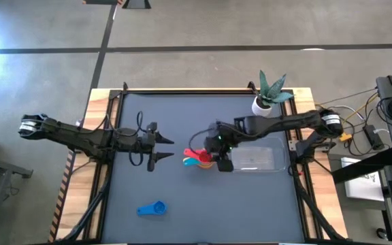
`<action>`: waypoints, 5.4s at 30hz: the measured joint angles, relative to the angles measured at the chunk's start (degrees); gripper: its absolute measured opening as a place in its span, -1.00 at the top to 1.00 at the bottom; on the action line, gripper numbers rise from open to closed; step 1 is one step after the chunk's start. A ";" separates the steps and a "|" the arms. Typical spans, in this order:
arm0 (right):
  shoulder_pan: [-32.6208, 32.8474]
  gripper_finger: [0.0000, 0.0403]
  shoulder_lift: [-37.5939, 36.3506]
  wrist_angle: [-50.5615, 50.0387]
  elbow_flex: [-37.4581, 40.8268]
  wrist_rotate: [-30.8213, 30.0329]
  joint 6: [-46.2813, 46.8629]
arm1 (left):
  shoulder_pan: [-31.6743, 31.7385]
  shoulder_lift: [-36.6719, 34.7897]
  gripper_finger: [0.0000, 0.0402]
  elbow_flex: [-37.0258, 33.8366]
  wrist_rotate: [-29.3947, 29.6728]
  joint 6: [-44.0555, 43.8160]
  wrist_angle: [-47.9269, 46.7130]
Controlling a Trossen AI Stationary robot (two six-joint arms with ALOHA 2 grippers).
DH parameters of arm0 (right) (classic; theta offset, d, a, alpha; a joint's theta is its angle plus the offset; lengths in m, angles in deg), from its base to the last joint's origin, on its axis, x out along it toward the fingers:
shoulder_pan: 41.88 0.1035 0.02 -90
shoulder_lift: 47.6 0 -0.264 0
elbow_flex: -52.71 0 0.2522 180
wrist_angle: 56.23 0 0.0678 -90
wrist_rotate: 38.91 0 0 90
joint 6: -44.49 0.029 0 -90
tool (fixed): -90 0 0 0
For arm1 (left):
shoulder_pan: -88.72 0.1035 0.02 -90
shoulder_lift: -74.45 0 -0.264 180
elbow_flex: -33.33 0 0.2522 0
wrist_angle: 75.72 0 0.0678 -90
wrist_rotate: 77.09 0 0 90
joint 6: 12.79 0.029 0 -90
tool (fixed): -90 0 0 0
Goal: Nest measuring cups in basket
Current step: Stack the blue measuring cup on top of the red measuring cup
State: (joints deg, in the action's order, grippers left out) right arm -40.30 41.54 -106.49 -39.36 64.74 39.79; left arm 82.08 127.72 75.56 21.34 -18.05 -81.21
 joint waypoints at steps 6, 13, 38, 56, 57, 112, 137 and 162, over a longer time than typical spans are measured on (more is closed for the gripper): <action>7.79 0.29 -0.73 3.77 1.45 -7.41 1.31 | 0.00 1.54 -0.01 0.00 0.04 -4.60 -0.37; 17.95 0.33 -0.92 11.23 4.07 -13.12 2.30 | 0.00 3.45 -0.01 0.38 0.09 -7.32 -0.87; 31.00 0.63 -4.39 41.20 18.16 -17.24 1.56 | -0.72 10.34 -0.01 13.05 -3.62 -6.70 -19.42; 32.68 0.63 -9.58 49.29 25.75 -22.87 2.42 | -14.98 9.81 -0.01 20.02 -2.99 -27.50 -59.88; 32.73 0.64 -9.59 49.30 25.75 -22.87 2.40 | -16.41 9.81 -0.01 19.17 -3.02 -29.00 -59.97; 33.42 0.66 -9.33 48.80 26.50 -25.80 4.76 | -37.59 46.37 -0.54 28.51 -8.15 -46.03 -48.19; 33.42 0.66 -9.33 48.82 27.70 -27.87 4.74 | -36.33 46.49 0.34 28.50 -7.53 -42.37 -49.79; 33.40 0.66 -9.37 48.81 27.74 -28.86 4.58 | -11.98 30.80 0.34 30.51 7.50 -2.69 -50.42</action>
State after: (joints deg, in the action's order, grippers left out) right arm -6.90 32.17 -57.68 -11.61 35.88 44.37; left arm 70.11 158.52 106.07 28.84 -20.74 -131.63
